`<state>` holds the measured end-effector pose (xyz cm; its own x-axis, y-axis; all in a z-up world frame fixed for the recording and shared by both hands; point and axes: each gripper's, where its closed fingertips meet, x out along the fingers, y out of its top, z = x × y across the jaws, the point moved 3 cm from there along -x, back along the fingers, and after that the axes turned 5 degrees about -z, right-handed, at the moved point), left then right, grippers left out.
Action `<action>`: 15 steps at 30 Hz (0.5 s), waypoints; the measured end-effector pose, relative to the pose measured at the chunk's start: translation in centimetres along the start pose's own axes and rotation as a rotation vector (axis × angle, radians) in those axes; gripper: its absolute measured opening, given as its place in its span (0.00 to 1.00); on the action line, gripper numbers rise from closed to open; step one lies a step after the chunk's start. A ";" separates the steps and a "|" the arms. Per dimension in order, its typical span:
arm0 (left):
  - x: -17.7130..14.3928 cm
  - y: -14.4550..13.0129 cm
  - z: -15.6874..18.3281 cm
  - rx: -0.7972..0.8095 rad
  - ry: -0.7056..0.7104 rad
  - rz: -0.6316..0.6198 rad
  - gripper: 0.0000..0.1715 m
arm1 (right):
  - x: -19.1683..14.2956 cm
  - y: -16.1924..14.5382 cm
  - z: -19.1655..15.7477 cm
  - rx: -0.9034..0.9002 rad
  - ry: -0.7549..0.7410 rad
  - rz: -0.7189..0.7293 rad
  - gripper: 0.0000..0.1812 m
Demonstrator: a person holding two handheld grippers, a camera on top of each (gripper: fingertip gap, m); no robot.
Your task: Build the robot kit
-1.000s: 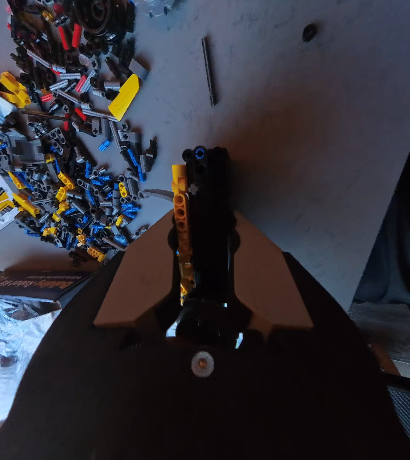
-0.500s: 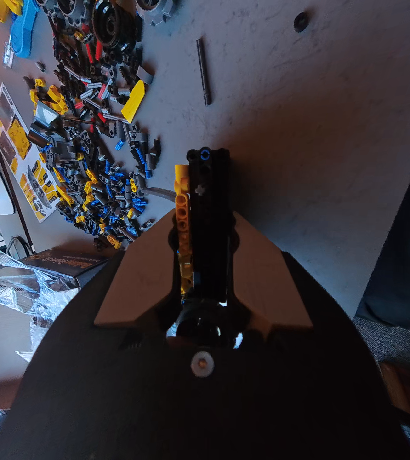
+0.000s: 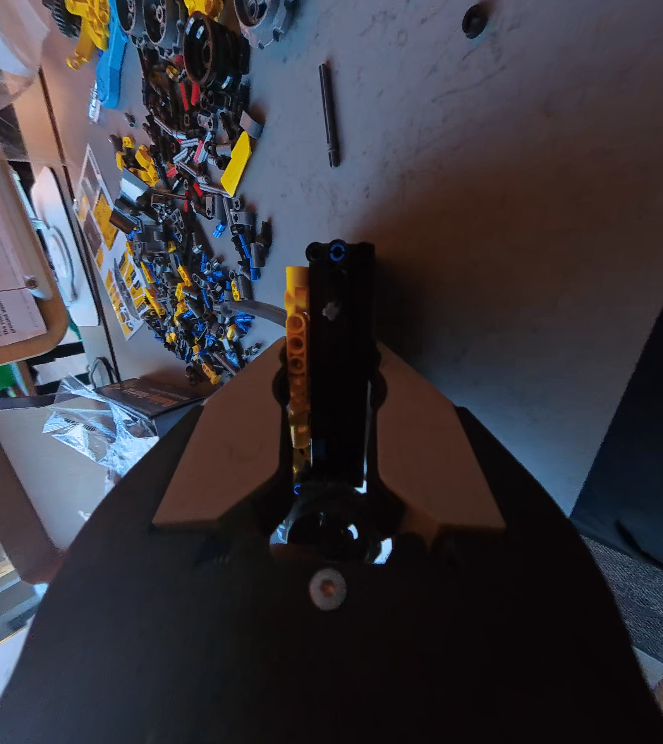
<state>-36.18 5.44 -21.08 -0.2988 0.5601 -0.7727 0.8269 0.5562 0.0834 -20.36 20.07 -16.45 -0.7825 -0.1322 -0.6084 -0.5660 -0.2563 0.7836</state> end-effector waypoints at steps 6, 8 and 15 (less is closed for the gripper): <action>0.0 0.1 0.3 -0.002 0.081 0.012 0.20 | 10.1 17.6 2.5 -0.114 0.125 0.084 0.17; 0.0 0.0 0.4 0.003 0.103 0.019 0.20 | 16.6 21.8 3.6 -0.144 0.144 -0.014 0.19; -0.5 -0.7 0.7 0.020 0.115 0.098 0.19 | 30.4 28.8 9.6 -0.274 0.090 -0.189 0.18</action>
<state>-36.27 4.38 -21.18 -0.2674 0.6782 -0.6845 0.8639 0.4834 0.1415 -62.96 17.81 -11.18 -0.6378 -0.1383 -0.7577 -0.5985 -0.5303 0.6005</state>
